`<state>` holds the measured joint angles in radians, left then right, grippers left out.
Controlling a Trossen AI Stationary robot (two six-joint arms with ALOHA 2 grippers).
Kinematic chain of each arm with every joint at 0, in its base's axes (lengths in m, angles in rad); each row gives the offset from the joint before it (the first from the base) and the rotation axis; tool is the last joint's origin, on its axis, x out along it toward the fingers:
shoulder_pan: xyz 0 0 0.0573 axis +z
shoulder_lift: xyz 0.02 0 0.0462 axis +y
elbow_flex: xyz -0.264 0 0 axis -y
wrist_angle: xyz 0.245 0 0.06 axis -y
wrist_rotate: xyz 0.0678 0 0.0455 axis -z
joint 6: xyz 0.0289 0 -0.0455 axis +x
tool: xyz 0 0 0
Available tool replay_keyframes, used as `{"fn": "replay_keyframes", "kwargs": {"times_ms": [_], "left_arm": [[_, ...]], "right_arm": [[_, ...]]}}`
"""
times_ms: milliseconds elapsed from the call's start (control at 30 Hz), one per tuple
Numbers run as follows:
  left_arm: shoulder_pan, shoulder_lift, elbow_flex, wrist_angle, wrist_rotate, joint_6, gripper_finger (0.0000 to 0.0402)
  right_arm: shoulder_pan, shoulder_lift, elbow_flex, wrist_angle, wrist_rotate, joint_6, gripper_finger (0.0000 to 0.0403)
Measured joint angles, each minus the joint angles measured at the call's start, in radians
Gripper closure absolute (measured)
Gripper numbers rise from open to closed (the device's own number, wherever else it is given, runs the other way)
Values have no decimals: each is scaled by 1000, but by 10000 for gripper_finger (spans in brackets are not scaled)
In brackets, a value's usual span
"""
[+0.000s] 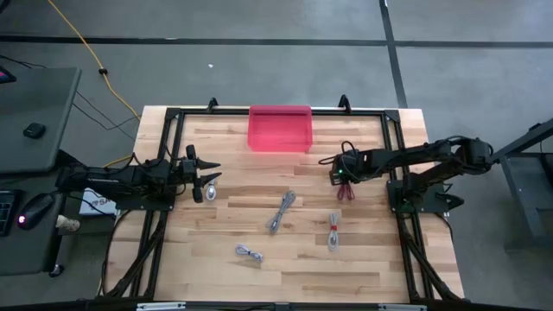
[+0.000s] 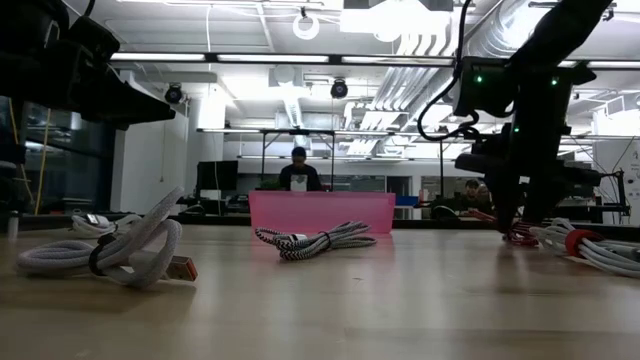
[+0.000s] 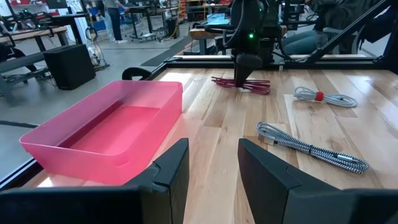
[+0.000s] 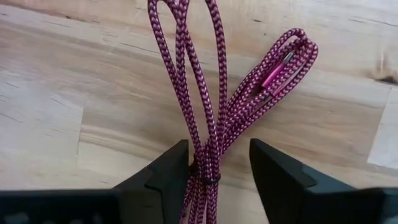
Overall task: Pick and place USB-C Cables
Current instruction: Put the pink charger cable into the pink bin
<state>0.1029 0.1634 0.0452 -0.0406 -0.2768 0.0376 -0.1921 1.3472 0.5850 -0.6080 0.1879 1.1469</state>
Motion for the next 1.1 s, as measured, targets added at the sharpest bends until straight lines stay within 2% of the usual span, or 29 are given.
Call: {"fn": "replay_keyframes", "kwargs": {"times_ms": [300,367,567,1100], "left_arm": [[0,0,0,0,0,12,284],[0,0,0,0,0,18,284],[0,0,0,0,0,18,284],[0,0,0,0,0,17,284]], "right_arm": [[-5,0,0,0,-5,-45,375],[-5,0,0,0,-4,-66,391],[-5,0,46,-4,18,-118,392],[-75,0,420,33,154,-543,396]]}}
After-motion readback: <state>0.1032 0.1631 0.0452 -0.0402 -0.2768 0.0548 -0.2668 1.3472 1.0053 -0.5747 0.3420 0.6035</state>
